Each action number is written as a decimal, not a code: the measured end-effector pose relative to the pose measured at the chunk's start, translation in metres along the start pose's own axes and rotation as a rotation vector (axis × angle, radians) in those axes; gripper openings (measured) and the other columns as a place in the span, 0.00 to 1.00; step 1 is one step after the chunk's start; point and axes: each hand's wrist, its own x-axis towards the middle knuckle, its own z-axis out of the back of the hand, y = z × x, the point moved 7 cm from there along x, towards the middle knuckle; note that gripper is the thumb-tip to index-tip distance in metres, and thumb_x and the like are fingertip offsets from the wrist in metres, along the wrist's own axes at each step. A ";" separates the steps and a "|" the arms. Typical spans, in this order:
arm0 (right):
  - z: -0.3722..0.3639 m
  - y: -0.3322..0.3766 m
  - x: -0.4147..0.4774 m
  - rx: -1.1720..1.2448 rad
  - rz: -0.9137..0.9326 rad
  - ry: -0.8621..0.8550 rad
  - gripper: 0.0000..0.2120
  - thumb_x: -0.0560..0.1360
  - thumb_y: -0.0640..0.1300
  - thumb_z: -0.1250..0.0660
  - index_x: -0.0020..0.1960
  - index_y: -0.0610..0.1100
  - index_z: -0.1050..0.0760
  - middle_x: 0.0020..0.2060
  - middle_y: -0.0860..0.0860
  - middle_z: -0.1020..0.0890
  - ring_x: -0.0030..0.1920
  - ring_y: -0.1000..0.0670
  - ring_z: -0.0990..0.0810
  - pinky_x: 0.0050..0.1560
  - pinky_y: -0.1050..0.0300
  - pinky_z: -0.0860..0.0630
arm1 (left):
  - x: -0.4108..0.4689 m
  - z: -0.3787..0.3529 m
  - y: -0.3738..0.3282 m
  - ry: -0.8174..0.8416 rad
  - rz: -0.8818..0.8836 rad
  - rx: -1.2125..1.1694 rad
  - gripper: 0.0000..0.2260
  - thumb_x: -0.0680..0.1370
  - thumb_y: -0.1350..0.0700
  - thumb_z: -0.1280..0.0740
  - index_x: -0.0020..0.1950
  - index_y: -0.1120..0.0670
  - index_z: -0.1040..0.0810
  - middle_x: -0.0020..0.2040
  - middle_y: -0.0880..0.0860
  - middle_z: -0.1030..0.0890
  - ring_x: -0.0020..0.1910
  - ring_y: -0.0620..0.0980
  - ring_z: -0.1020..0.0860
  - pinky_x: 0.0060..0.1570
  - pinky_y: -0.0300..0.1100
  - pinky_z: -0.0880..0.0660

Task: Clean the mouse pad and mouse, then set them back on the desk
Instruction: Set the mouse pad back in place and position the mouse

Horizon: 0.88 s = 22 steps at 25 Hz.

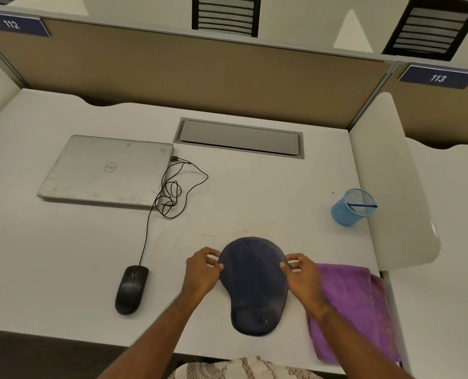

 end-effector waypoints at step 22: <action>-0.002 0.084 0.130 -0.169 0.019 -0.070 0.18 0.75 0.42 0.28 0.64 0.41 0.25 0.60 0.44 0.19 0.59 0.42 0.19 0.60 0.54 0.24 | 0.116 0.004 -0.092 -0.035 -0.118 0.118 0.19 0.78 0.64 0.27 0.68 0.58 0.23 0.62 0.59 0.17 0.57 0.57 0.18 0.58 0.49 0.20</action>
